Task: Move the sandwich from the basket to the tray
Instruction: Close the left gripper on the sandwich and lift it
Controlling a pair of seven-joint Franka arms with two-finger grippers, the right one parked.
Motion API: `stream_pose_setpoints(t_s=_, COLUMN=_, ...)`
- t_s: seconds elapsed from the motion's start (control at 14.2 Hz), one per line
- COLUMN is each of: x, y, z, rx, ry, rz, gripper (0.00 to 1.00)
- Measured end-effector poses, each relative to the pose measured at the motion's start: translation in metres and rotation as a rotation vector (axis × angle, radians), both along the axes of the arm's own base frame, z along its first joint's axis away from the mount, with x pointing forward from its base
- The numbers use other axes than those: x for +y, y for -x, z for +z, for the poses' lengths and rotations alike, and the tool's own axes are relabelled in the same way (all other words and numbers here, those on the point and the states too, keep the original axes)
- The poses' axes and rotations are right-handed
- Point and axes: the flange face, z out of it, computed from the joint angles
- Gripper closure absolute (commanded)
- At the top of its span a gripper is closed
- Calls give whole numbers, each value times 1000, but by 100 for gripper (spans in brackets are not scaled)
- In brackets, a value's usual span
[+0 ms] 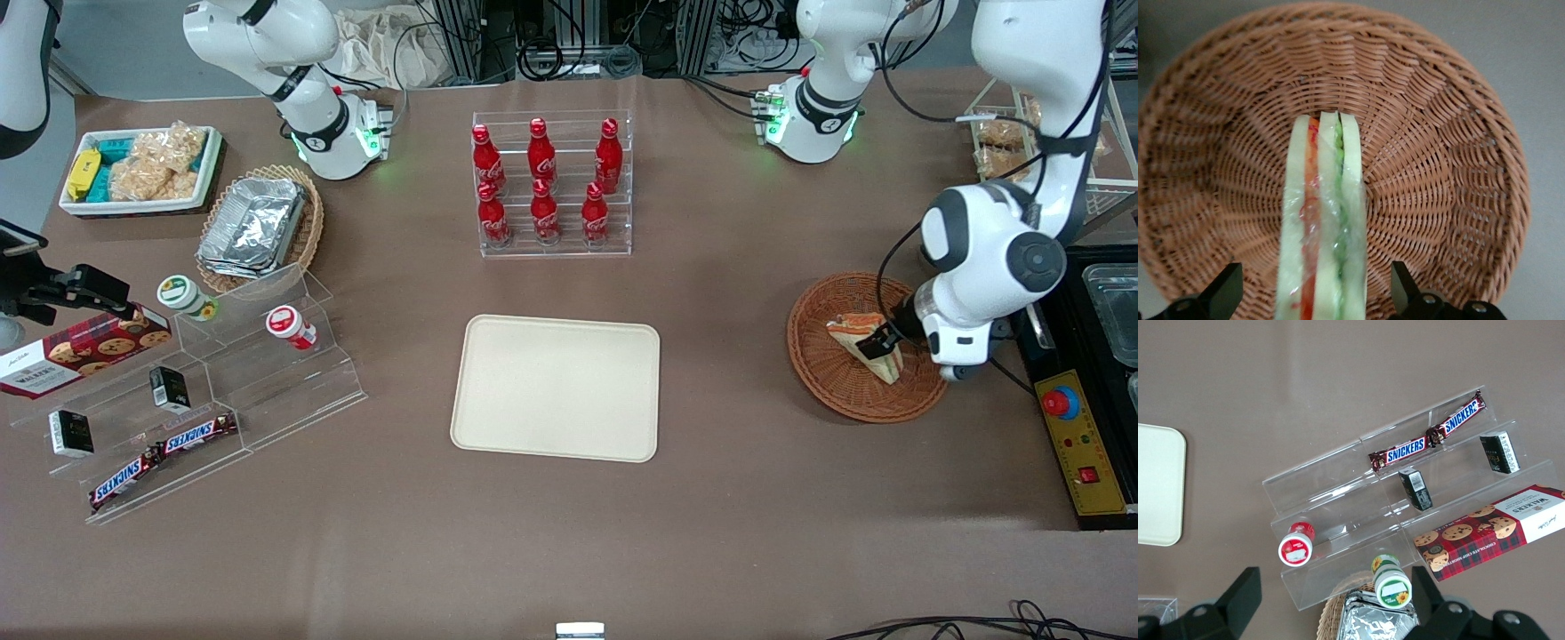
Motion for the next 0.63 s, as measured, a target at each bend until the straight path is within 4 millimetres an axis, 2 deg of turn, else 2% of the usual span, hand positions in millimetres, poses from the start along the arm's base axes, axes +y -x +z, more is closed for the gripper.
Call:
stream_pose_setpoints(t_s=0.07, x=-1, y=0, z=-10, rx=6, ry=-1, rz=3, gripper=33)
stream_pose_setpoints(t_s=0.14, x=-2, y=0, z=-17, rx=11, ry=-2, rz=5, gripper=73)
stream_pose_setpoints(t_s=0.21, x=-1, y=1, z=-20, rx=15, ry=-2, rz=6, gripper=100)
stream_pose_setpoints(t_s=0.49, x=-1, y=-3, z=-13, rx=1, ry=-2, rz=8, gripper=100)
stream_pose_setpoints(t_s=0.63, x=-4, y=-7, z=15, rx=-2, ry=3, rz=-14, gripper=100)
